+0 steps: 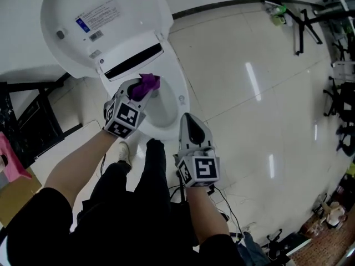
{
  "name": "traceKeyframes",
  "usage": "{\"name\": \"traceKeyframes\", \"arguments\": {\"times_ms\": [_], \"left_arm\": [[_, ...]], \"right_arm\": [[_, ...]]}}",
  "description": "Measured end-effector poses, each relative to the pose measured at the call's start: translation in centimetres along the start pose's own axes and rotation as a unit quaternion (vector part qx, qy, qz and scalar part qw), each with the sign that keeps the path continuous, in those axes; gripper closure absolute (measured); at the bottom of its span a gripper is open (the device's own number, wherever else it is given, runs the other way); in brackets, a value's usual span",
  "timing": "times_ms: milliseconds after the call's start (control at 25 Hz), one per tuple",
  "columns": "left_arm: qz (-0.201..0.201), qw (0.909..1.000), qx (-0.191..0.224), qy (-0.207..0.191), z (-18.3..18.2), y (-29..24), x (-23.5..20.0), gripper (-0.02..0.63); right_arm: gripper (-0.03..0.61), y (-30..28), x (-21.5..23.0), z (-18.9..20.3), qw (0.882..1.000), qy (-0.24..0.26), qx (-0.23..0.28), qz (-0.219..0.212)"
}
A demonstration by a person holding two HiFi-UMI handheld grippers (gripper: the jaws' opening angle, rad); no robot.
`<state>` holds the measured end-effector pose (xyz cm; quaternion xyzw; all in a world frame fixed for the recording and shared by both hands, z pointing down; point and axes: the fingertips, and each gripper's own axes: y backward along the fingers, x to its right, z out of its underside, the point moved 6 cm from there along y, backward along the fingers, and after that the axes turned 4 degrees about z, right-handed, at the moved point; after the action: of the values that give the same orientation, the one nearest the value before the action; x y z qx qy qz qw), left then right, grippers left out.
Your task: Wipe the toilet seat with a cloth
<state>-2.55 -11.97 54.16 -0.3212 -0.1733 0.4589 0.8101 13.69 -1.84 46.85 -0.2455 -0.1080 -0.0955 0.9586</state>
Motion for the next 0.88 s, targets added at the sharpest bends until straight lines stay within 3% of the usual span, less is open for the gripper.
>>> {"name": "traceKeyframes", "arguments": {"times_ms": [440, 640, 880], "left_arm": [[-0.002, 0.9949, 0.099, -0.02, 1.3, 28.5, 5.3, 0.52], [-0.011, 0.9915, 0.127, -0.026, 2.1, 37.0, 7.7, 0.52], [-0.015, 0.9891, 0.14, -0.043, 2.0, 42.0, 11.9, 0.52]], "right_arm": [[0.563, 13.8, -20.4, -2.6, 0.998, 0.042, 0.037, 0.024], [0.563, 18.9, -25.3, -4.3, 0.996, 0.064, 0.054, 0.022], [0.563, 22.9, -27.0, -5.7, 0.995, 0.079, 0.069, -0.002]]}}
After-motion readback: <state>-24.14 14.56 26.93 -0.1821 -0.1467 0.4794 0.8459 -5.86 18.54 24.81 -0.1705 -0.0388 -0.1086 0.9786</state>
